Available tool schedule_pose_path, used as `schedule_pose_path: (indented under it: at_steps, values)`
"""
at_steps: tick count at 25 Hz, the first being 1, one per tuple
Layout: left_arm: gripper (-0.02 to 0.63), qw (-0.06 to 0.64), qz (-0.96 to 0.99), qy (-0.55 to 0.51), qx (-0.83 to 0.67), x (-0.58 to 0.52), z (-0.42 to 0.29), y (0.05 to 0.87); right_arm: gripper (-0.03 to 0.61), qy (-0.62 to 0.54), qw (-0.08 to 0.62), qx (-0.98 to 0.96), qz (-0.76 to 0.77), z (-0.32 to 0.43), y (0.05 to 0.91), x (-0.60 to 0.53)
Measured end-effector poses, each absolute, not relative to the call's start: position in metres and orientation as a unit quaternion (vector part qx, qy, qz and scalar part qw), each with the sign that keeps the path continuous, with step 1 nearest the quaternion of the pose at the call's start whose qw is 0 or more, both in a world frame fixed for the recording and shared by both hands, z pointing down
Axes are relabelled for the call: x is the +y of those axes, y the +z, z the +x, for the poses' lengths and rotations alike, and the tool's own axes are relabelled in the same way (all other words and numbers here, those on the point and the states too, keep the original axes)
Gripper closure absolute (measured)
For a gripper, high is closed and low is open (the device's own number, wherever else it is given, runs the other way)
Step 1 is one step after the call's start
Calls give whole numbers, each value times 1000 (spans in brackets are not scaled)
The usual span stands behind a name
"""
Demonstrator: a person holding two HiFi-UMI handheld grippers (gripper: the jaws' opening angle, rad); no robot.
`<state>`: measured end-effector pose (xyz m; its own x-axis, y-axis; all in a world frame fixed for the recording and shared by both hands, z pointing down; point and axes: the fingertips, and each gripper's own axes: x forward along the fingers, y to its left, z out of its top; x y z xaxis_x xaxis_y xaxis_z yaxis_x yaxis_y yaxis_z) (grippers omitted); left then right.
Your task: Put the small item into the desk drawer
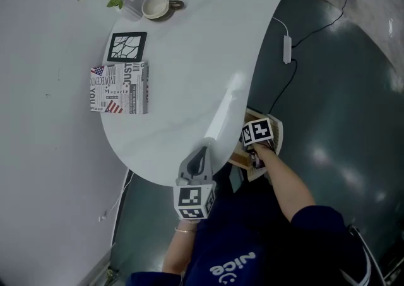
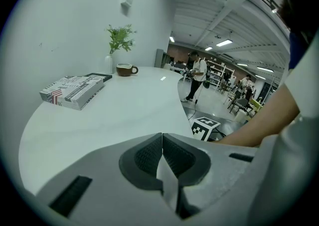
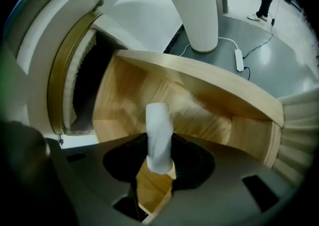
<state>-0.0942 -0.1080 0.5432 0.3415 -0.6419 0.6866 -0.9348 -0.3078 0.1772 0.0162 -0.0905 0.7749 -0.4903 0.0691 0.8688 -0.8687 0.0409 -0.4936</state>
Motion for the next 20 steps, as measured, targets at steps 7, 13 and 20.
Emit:
schedule_pose_path:
  at_steps: [7,13,20]
  values:
    - [607,299,756,264,-520,-103,-105,552,428,630,367,-591,344,13,793,-90]
    - [607,297,755,272,-517,-101,-107,556,428,631,362,-587,355,9,802,-93]
    - [607,292,755,281,-516,-101,-114,557,426,643,355,-558,387,16,815,-93]
